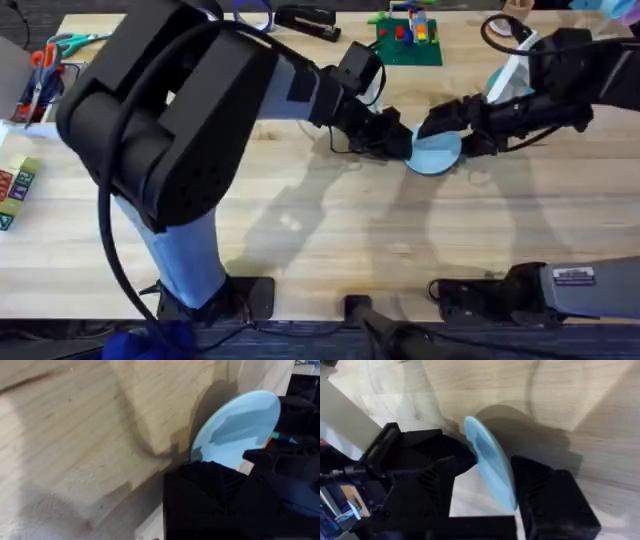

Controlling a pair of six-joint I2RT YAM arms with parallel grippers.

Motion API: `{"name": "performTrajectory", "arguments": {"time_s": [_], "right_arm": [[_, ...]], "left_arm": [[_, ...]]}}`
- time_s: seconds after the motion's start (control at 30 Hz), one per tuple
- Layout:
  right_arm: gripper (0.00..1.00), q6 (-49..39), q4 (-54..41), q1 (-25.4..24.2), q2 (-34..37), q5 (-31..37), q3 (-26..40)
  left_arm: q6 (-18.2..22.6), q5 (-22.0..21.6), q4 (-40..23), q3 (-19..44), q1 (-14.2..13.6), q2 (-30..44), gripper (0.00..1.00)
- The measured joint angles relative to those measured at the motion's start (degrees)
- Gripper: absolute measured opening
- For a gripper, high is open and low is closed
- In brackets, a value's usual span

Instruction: Pick up the plates from the table one by one and place each into a slot on the dish rack.

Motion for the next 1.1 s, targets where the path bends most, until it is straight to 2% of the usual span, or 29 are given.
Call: {"name": "performTrajectory", "arguments": {"time_s": [0.1, 0.13, 0.27, 0.33, 0.37, 1.1], "right_arm": [[0.576, 0.0, 0.0, 0.0, 0.0, 0.35, 0.0], [0.457, 0.04, 0.07, 0.0, 0.0, 0.74, 0.0], [0.254, -0.03, 0.12, 0.0, -0.02, 0.91, 0.0], [0.084, -0.21, 0.07, -0.07, -0.02, 0.12, 0.02], [0.053, -0.44, -0.01, -0.15, -0.14, -0.25, 0.05], [0.039, -0.62, -0.83, -0.16, -0.25, -0.15, 0.07]], "left_arm": [[0.0, 0.0, 0.0, 0.0, 0.0, 0.0, 0.039], [0.0, 0.0, 0.0, 0.0, 0.0, 0.0, 0.04], [0.0, 0.06, -0.04, 0.0, 0.02, 0.0, 0.039], [0.0, 0.41, -0.09, 0.04, 0.21, -0.02, 0.039], [0.0, 0.65, -0.2, 0.14, 0.47, -0.04, 0.039], [0.02, 0.93, -1.61, 1.44, 1.14, 0.18, 0.038]]}}
